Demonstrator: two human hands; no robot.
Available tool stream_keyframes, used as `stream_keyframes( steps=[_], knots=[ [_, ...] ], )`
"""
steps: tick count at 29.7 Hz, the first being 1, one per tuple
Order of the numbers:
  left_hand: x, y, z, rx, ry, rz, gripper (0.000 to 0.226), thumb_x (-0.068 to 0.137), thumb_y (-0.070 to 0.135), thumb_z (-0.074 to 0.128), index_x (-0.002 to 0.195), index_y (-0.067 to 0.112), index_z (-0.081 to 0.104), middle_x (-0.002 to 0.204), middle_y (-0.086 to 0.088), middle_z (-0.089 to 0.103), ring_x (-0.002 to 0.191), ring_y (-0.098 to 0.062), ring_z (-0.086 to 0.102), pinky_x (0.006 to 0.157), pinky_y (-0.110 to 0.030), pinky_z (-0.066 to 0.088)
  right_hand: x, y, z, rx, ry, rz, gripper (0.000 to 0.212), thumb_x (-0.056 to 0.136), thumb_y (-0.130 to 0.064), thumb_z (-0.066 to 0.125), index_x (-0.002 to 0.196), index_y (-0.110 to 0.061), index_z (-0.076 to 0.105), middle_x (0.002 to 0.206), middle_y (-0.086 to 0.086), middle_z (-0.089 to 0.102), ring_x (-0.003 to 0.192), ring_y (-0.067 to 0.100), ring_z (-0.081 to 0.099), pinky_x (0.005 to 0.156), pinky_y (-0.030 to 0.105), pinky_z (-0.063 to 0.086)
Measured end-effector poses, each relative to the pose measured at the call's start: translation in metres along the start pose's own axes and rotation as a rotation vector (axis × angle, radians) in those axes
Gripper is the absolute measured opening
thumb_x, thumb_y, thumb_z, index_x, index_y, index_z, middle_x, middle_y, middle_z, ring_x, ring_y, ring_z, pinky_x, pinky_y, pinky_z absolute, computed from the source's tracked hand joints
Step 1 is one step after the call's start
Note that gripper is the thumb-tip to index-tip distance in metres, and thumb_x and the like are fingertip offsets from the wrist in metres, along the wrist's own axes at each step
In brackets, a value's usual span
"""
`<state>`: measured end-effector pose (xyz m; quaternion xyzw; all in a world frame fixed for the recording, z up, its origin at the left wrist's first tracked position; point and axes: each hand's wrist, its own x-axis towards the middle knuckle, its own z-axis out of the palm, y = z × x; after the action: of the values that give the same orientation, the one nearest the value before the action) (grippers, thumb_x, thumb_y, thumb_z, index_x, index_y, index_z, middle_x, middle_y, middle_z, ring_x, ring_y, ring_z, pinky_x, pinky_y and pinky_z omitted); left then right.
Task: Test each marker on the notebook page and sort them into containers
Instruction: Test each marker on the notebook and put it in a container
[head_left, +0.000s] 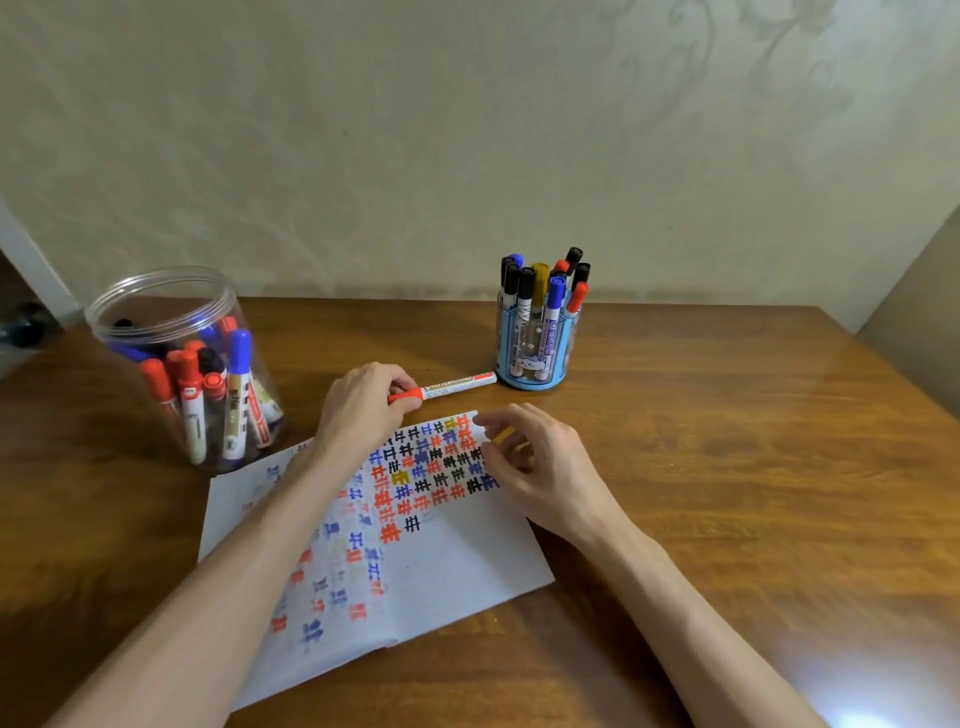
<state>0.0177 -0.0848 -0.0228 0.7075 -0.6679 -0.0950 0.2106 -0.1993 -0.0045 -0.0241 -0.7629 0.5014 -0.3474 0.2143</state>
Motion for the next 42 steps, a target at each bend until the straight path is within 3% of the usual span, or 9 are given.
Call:
stream_keyframes(
  steps=[5, 9, 14, 19, 26, 31, 36, 38, 42],
  knots=[
    [-0.023, -0.012, -0.027, -0.142, 0.032, -0.001, 0.022, 0.095, 0.03, 0.071, 0.116, 0.024, 0.072, 0.113, 0.006, 0.072, 0.103, -0.01, 0.064, 0.08, -0.028, 0.05, -0.001, -0.004, 0.003, -0.015, 0.037, 0.08, 0.022, 0.1, -0.031, 0.069, 0.12, -0.022, 0.072, 0.093, -0.009, 0.071, 0.079, 0.009, 0.068, 0.069, 0.023, 0.059],
    [-0.065, -0.008, -0.043, -0.411, -0.126, 0.049, 0.025, 0.093, 0.03, 0.072, 0.117, 0.026, 0.071, 0.099, 0.012, 0.077, 0.086, -0.004, 0.073, 0.081, -0.032, 0.061, -0.005, -0.016, 0.007, 0.257, -0.038, 0.22, 0.046, 0.092, -0.06, 0.068, 0.122, -0.026, 0.074, 0.093, -0.008, 0.077, 0.086, 0.006, 0.075, 0.073, 0.03, 0.064],
    [-0.106, 0.003, -0.039, -0.552, -0.209, 0.189, 0.022, 0.087, 0.026, 0.08, 0.107, 0.032, 0.074, 0.095, 0.015, 0.077, 0.094, -0.001, 0.072, 0.083, -0.024, 0.059, -0.013, -0.031, 0.012, 0.662, 0.068, 0.233, 0.027, 0.096, -0.038, 0.073, 0.097, -0.012, 0.078, 0.068, -0.004, 0.07, 0.061, 0.005, 0.061, 0.058, 0.019, 0.046],
    [-0.113, -0.007, -0.034, -0.422, -0.219, 0.231, 0.016, 0.093, 0.034, 0.071, 0.109, 0.034, 0.076, 0.095, 0.02, 0.074, 0.09, 0.006, 0.067, 0.081, -0.025, 0.059, -0.015, -0.03, 0.012, 0.599, 0.018, 0.236, 0.032, 0.098, -0.039, 0.072, 0.088, -0.009, 0.078, 0.073, 0.008, 0.074, 0.062, 0.017, 0.064, 0.063, 0.033, 0.053],
    [-0.119, -0.013, -0.034, -0.451, -0.216, 0.259, 0.028, 0.098, 0.044, 0.053, 0.109, 0.029, 0.074, 0.1, 0.017, 0.072, 0.096, 0.003, 0.066, 0.072, -0.017, 0.054, -0.013, -0.041, 0.007, 0.578, -0.002, 0.202, 0.028, 0.097, -0.038, 0.071, 0.086, -0.013, 0.079, 0.076, 0.005, 0.076, 0.066, 0.01, 0.067, 0.063, 0.021, 0.051],
    [-0.12, -0.011, -0.037, -0.501, -0.294, 0.276, 0.027, 0.1, 0.041, 0.054, 0.106, 0.025, 0.075, 0.093, 0.01, 0.072, 0.091, -0.005, 0.067, 0.07, -0.026, 0.055, -0.016, -0.044, 0.005, 0.545, -0.013, 0.096, 0.032, 0.098, -0.036, 0.069, 0.082, -0.009, 0.076, 0.073, 0.008, 0.073, 0.065, 0.017, 0.063, 0.06, 0.029, 0.05],
    [-0.115, -0.052, -0.057, -0.537, -0.23, 0.167, 0.035, 0.106, 0.031, 0.047, 0.079, 0.015, 0.062, 0.089, 0.011, 0.071, 0.099, 0.001, 0.067, 0.079, -0.03, 0.058, -0.012, -0.015, -0.034, 0.642, 0.276, 0.158, 0.031, 0.096, -0.038, 0.069, 0.076, -0.014, 0.072, 0.071, 0.002, 0.068, 0.068, 0.016, 0.057, 0.065, 0.028, 0.045],
    [-0.115, -0.057, -0.058, -0.574, -0.208, 0.169, 0.035, 0.106, 0.036, 0.047, 0.085, 0.01, 0.059, 0.093, 0.004, 0.072, 0.098, -0.007, 0.071, 0.077, -0.039, 0.062, -0.012, -0.009, -0.036, 0.639, 0.262, 0.209, 0.039, 0.094, -0.045, 0.069, 0.078, -0.01, 0.073, 0.069, 0.004, 0.065, 0.065, 0.017, 0.054, 0.065, 0.032, 0.043],
    [-0.117, -0.047, -0.044, -0.518, -0.186, 0.178, 0.024, 0.101, 0.04, 0.055, 0.119, 0.028, 0.066, 0.111, 0.015, 0.069, 0.103, -0.004, 0.069, 0.082, -0.034, 0.062, -0.015, -0.02, -0.013, 0.669, 0.082, 0.306, 0.032, 0.098, -0.036, 0.068, 0.097, -0.005, 0.072, 0.077, 0.012, 0.075, 0.067, 0.025, 0.067, 0.065, 0.039, 0.054]
  ],
)
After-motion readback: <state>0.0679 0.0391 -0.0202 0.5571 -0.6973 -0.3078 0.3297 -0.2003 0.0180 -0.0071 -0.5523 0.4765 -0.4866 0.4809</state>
